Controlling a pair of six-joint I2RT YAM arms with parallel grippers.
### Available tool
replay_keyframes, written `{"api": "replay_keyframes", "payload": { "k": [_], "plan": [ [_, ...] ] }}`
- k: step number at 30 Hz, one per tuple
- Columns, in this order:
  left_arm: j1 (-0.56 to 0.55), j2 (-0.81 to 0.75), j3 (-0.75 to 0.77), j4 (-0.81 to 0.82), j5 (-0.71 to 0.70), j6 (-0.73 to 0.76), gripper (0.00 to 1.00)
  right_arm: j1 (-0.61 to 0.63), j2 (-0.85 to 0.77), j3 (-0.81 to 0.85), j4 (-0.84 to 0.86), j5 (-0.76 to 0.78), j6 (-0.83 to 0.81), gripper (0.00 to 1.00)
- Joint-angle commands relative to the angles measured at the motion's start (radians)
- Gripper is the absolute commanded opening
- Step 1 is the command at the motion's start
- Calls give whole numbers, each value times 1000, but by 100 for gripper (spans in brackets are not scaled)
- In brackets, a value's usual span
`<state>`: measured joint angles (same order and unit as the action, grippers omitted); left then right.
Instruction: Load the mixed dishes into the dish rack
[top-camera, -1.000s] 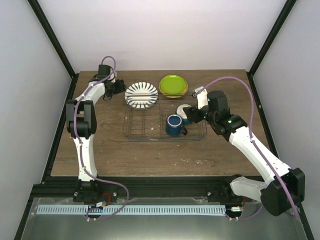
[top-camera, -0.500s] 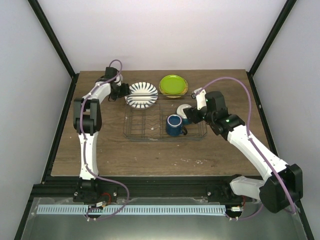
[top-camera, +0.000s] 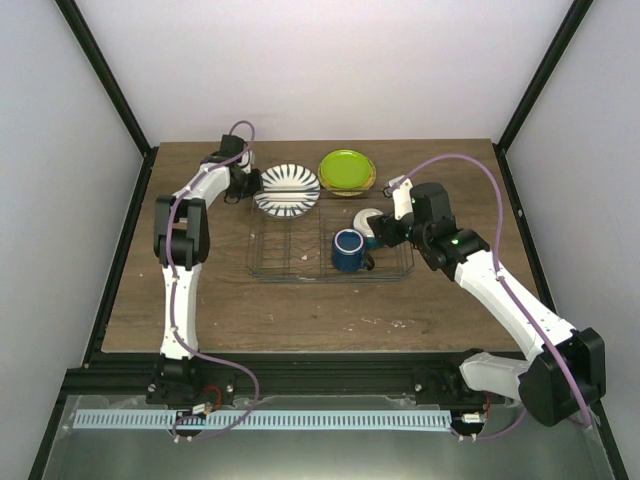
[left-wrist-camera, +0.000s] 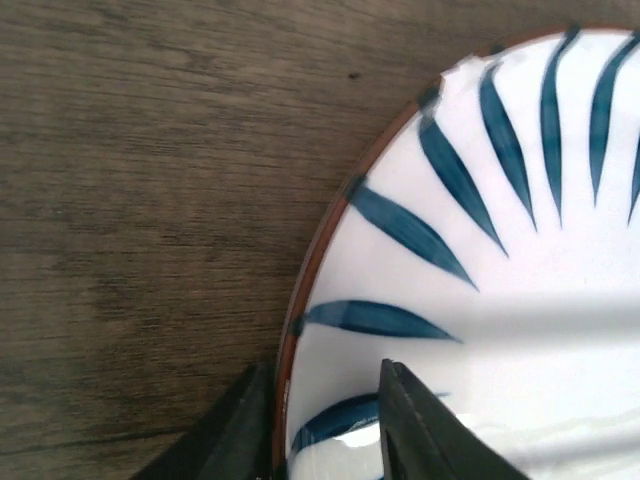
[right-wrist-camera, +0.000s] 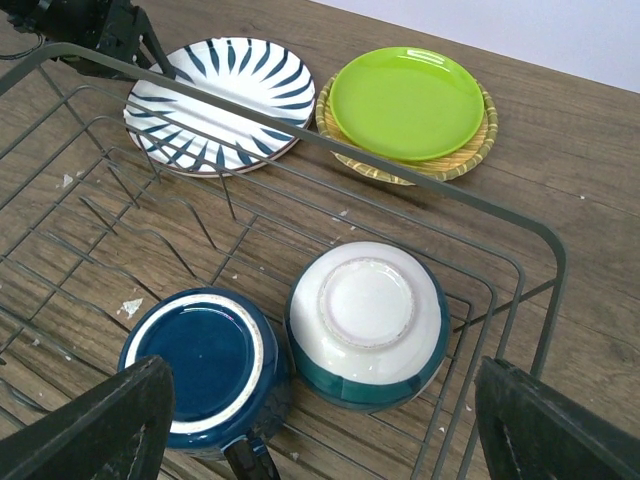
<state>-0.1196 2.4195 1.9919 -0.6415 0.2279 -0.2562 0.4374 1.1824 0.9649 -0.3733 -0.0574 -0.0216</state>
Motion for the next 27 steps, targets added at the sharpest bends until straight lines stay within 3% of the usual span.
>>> {"api": "replay_keyframes", "payload": {
  "k": [1,7,20,27],
  "plan": [
    [3,32,-25,-19,19,2,26,9,-6,-8,4,16,11,83],
    [28,8,-85,29,69,-12,0,9,4,-12,8,18,12,83],
    [138,-102,-328,240,309,-102,0,9,106,3,55,-74,66,84],
    [165,-179,-397,339,360,-171,0,9,159,11,114,-100,96,84]
  ]
}}
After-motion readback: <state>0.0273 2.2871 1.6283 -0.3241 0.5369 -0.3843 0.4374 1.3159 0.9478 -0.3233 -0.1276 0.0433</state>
